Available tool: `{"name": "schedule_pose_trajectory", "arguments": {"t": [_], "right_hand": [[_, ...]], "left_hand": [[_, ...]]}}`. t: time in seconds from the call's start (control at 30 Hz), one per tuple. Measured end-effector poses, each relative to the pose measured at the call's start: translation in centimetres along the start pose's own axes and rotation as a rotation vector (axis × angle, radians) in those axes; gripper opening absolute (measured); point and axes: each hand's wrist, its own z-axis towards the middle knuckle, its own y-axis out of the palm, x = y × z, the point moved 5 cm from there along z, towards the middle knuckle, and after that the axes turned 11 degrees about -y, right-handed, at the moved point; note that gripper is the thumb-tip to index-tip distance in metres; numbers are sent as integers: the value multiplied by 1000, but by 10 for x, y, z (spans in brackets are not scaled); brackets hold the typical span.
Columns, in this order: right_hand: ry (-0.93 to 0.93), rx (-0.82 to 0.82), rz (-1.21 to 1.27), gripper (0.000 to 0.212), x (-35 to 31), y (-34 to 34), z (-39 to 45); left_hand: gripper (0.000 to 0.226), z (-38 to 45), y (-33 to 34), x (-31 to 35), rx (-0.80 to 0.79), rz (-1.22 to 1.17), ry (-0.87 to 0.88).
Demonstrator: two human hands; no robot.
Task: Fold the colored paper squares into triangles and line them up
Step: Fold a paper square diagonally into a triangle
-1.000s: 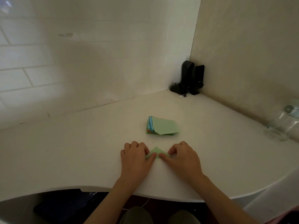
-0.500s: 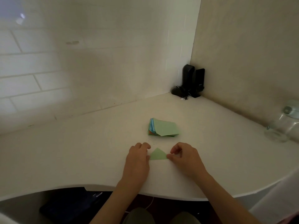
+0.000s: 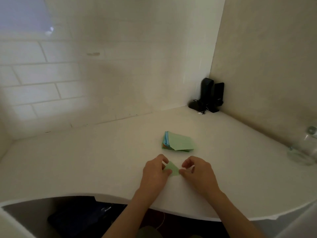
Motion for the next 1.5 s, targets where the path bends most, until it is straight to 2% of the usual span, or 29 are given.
{"name": "schedule_pose_trajectory", "arguments": {"t": [0.1,0.17,0.37,0.57,0.8,0.93,1.0,1.07,1.13,1.2,1.27,1.37,1.5], "right_hand": [[-127,190,-47,17,-12,-5,12],[-179,258,-82,17,-19,-4,24],[-207,245,-223,24,-19,14,52],[-275,282,-223,6,-9,23,58],[-364,387,-302,9,-20,9,52],[-385,418,-327,4,-29,1,42],[-411,433,-330,3,-37,-5,35],[-449,444,-326,0,-46,-11,26],[-485,433,-339,1,-53,-12,17],[-505,396,-366,1,-58,-10,8],[-511,343,-386,3,-59,-4,0],[-496,237,-396,7,-57,7,-10],[-442,159,-414,14,-52,17,-24]], "left_hand": [[12,12,-20,-12,72,-37,-11],[9,29,-43,-25,140,-46,-45],[8,92,-98,-72,209,-8,-160],[7,130,-97,-80,171,-35,-136],[8,186,-98,-85,186,7,-170],[19,202,-90,-91,192,67,-201],[31,196,-91,-89,263,141,-193],[30,176,-95,-71,372,104,-61],[22,140,-93,-43,409,-12,181],[18,94,-82,-16,344,-69,408],[14,51,-65,-2,199,-80,571],[25,11,-38,-3,-32,-30,653],[38,-8,-17,-16,-110,115,677]]}}
